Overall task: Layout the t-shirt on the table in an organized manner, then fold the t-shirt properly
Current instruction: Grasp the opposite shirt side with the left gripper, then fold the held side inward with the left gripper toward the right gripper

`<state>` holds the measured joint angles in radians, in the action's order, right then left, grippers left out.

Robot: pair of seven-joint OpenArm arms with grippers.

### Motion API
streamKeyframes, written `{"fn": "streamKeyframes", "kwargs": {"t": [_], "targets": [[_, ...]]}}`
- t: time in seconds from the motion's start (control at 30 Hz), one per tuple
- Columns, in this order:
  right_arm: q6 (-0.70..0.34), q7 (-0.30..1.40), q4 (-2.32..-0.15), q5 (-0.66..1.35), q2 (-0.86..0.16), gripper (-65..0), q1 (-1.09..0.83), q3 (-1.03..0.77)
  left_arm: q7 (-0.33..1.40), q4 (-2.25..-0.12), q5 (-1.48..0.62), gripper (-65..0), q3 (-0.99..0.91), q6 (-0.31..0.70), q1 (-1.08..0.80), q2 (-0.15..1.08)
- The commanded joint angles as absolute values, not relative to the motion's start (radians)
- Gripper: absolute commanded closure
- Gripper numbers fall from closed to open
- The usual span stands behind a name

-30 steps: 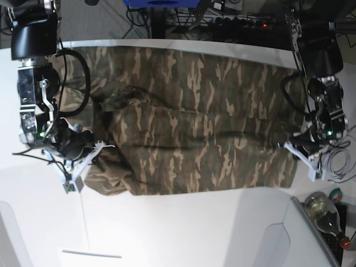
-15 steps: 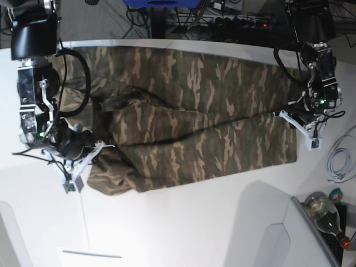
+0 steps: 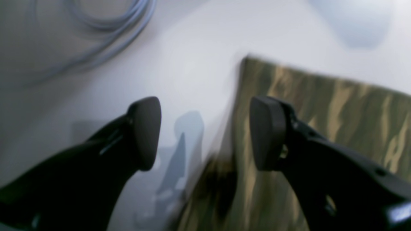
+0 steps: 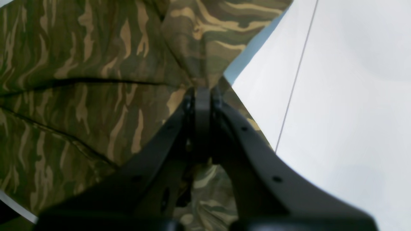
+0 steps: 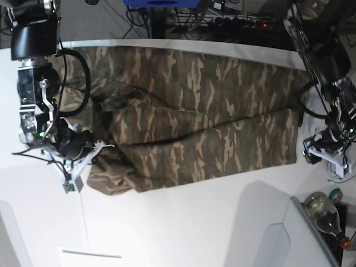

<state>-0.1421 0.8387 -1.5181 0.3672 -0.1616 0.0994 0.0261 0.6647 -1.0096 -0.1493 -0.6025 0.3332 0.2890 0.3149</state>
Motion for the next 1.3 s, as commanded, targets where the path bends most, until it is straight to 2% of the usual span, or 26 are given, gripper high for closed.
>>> {"fn": "streamKeyframes", "kwargs": {"t": [0.0,0.17,0.3,0.43,0.77,0.93,1.17,1.23,1.27], "targets": [[-0.147,0.819,-1.535,0.377,-0.166,0.0,0.119,0.022,0.622,-0.944,-0.151,-42.0,-0.605,0.343,0.334,0.344],[-0.147,0.819,-1.535,0.377,-0.166,0.0,0.119,0.022,0.464,-0.641,-0.153,-42.0,-0.475,0.344,0.463,0.386],[-0.147,0.819,-1.535,0.377,-0.166,0.0,0.119,0.022,0.401,-0.588,-0.16,-42.0,-0.426,0.337,0.475,0.374],[-0.147,0.819,-1.535,0.377,-0.166,0.0,0.119,0.022,0.323,-0.535,-0.153,-42.0,-0.42,0.274,0.479,0.361],[-0.148,0.817,-1.535,0.377,-0.171,0.0,0.117,0.022,0.188,-0.331,-0.145,-42.0,-0.417,0.274,0.573,0.363],[-0.148,0.814,-1.537,0.377,-0.171,0.0,0.117,0.021,0.13,-0.225,-0.036,-41.5,-0.418,0.274,0.611,0.354],[-0.15,0.812,-1.537,0.375,-0.173,0.0,0.116,0.019,0.114,-0.189,-0.018,-40.8,-0.418,0.274,0.613,0.337],[-0.15,0.811,-1.535,0.375,-0.173,0.0,0.116,0.019,0.114,-0.189,-0.018,-39.0,-0.418,0.274,0.611,0.335],[-0.15,0.811,-1.535,0.375,-0.173,0.0,0.116,0.019,0.114,-0.189,-0.018,-35.4,-0.418,0.274,0.611,0.335]]}}
